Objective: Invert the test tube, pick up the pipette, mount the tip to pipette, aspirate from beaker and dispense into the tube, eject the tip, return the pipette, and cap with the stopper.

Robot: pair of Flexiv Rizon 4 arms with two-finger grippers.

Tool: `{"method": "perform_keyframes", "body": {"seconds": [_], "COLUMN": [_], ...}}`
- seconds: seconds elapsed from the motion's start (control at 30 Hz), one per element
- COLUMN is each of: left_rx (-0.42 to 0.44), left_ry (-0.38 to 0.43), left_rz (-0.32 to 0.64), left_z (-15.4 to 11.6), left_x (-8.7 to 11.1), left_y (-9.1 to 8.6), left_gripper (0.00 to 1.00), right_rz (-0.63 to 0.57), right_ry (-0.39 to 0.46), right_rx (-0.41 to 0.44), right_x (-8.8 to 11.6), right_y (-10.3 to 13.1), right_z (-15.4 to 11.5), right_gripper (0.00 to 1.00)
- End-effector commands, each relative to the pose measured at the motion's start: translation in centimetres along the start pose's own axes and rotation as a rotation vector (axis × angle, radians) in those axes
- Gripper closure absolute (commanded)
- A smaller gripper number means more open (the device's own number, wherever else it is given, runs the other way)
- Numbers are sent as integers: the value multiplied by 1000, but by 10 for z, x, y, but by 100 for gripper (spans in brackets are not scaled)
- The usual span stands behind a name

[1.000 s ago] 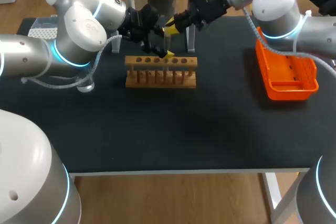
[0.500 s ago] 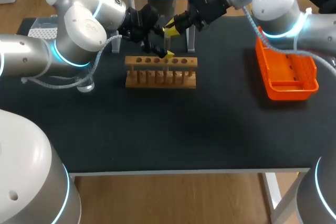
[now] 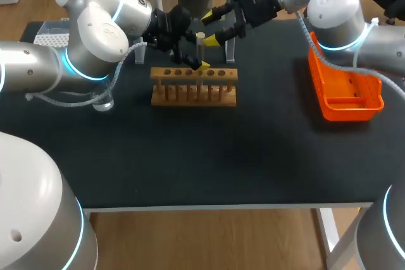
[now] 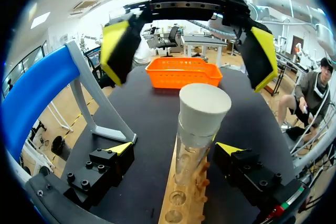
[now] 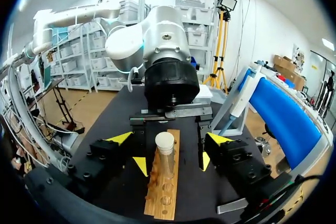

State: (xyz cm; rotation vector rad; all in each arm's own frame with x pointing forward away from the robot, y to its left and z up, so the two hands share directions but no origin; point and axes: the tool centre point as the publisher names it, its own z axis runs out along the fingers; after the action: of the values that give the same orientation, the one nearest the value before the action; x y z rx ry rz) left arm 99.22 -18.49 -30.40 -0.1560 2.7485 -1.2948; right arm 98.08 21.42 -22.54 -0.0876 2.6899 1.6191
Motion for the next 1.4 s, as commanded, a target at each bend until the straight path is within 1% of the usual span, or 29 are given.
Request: {"method": "perform_keyframes", "body": {"seconds": [0.03, 0.17, 0.2, 0.23, 0.27, 0.3, 0.33, 0.4, 0.43, 0.73, 0.9, 1.1, 1.4], "left_rx": [-1, -1, -1, -1, -1, -1, -1, -1, -1, -1, -1, -1, -1], "left_ry": [2, 2, 2, 2, 2, 2, 2, 2, 2, 2, 2, 2, 2], "left_rz": [0, 0, 0, 0, 0, 0, 0, 0, 0, 0, 0, 0, 0], "left_z": [0, 0, 0, 0, 0, 0, 0, 0, 0, 0, 0, 0, 0], "left_x": [0, 0, 0, 0, 0, 0, 0, 0, 0, 0, 0, 0, 0], "left_y": [0, 0, 0, 0, 0, 0, 0, 0, 0, 0, 0, 0, 0], "left_gripper": [0, 0, 0, 0, 0, 0, 0, 0, 0, 0, 0, 0, 0], "right_rz": [-9, -18, -19, -19, -20, -20, -22, -23, -21, -11, 8, 29, 61], "right_ry": [-30, -42, -45, -47, -49, -52, -53, -59, -59, -70, -70, -56, -47], "right_rx": [-60, -101, -116, -129, -134, -141, -147, -161, -175, -278, -303, -361, -409], "right_x": [6, 6, 6, 6, 6, 6, 6, 7, 7, 10, 10, 12, 12], "right_y": [-5, -4, -3, -3, -2, -2, -2, -2, -2, 5, 7, 10, 12], "right_z": [-3, -5, -5, -5, -5, -5, -5, -5, -4, -3, 1, 5, 11], "right_gripper": [0, 0, 2, 18, 40, 53, 62, 91, 100, 100, 100, 100, 100]}}
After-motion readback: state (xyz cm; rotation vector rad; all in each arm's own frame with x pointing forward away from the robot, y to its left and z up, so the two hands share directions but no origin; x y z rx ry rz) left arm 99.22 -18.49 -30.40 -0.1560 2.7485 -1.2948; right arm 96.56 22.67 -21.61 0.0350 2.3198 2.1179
